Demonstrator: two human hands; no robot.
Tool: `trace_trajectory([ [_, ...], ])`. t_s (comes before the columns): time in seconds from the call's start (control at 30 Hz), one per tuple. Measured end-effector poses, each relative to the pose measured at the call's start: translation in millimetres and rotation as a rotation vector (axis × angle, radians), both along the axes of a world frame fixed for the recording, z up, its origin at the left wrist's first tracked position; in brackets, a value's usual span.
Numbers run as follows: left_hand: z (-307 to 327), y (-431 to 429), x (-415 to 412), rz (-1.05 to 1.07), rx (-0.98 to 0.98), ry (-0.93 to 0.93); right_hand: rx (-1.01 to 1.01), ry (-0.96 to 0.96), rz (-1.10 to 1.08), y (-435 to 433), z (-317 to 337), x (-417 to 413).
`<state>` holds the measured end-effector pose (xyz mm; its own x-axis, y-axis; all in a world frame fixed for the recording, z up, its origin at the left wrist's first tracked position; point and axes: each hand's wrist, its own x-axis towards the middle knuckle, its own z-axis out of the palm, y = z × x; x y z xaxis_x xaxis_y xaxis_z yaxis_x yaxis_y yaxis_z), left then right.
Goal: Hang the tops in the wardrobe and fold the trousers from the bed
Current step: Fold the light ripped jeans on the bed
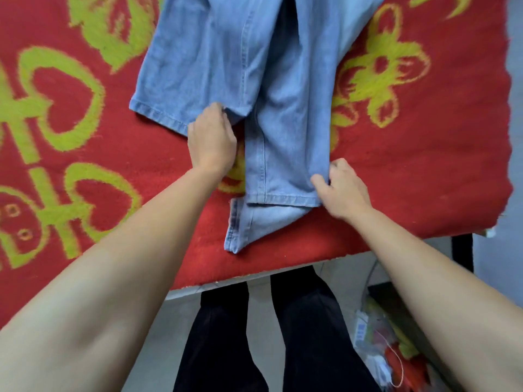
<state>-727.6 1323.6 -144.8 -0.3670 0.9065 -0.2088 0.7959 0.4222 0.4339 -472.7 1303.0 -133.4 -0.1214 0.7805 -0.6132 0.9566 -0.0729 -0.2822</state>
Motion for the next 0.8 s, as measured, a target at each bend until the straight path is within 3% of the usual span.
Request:
trace_trajectory([
  [0.17, 8.6, 14.9, -61.0, 0.612, -0.095, -0.015, 0.285, 0.149, -0.638, 113.6, 0.5, -13.2],
  [0.23, 10.7, 14.3, -96.5, 0.729, -0.063, 0.031, 0.307, 0.161, -0.745, 168.1, -4.5, -22.0],
  [0.37, 23.0, 17.9, -128.9, 0.822, -0.016, 0.025, 0.158, 0.315, -0.861, 229.2, -9.3, -50.1],
  [0.43, 31.8, 22.4, -123.3, 0.770, -0.033, 0.023, 0.091, 0.501, -0.952, 233.7, -10.8, -62.8],
  [0.53, 43.0, 26.7, -88.1, 0.465, -0.011, 0.215, 0.101, 0.654, -0.934, 223.0, -7.4, -69.3],
  [0.6, 48.2, 33.8, -52.4, 0.230, 0.099, 0.263, 0.214, 0.464, -0.740, 206.9, 0.6, -60.0],
  [0.7, 45.9, 46.5, 4.5, -0.063, 0.218, 0.122, 0.302, 0.286, -0.608, 161.5, 4.3, -31.3],
  [0.8, 38.6, 54.1, 57.6, -0.055, -0.041, -0.174, 0.297, 0.230, -0.621, 103.7, -3.9, 1.4],
])
